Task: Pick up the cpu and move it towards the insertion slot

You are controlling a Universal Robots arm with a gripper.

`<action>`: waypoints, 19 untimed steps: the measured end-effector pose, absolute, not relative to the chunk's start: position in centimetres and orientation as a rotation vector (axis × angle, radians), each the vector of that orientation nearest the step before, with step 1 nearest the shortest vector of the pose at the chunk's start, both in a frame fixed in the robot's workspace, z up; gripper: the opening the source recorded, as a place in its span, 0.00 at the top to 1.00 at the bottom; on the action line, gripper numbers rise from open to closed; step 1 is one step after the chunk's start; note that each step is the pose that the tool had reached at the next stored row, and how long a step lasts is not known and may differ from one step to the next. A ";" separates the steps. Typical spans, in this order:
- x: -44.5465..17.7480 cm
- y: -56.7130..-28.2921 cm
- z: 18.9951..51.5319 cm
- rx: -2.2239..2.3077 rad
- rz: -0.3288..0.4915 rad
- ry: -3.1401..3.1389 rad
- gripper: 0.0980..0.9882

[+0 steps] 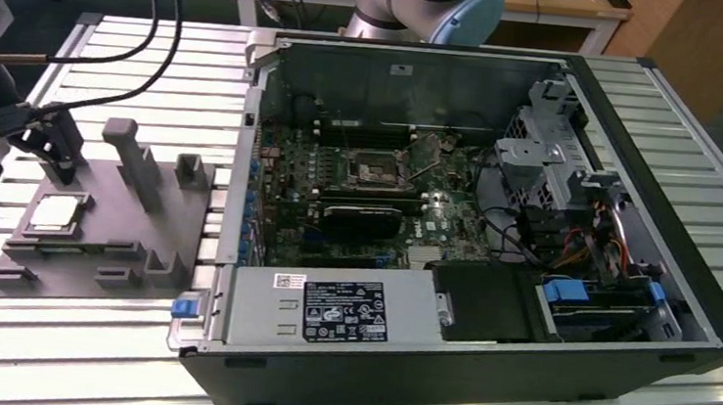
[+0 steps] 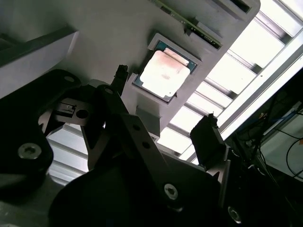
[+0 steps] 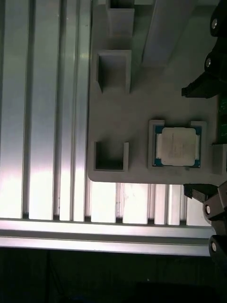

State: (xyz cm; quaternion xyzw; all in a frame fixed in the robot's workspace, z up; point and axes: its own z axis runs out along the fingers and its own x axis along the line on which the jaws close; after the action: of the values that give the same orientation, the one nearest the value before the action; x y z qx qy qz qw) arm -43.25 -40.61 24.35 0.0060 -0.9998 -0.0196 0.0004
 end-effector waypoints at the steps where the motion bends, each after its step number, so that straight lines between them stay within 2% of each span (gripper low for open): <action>1: -43.3 -40.6 24.3 0.019 -0.061 -3.140 0.20; 19: -43.4 -40.7 22.8 0.019 -0.061 -3.140 0.20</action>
State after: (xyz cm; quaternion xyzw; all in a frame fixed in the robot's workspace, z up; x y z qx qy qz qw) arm -43.44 -40.65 22.75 0.0060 -0.9998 -0.0196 0.0004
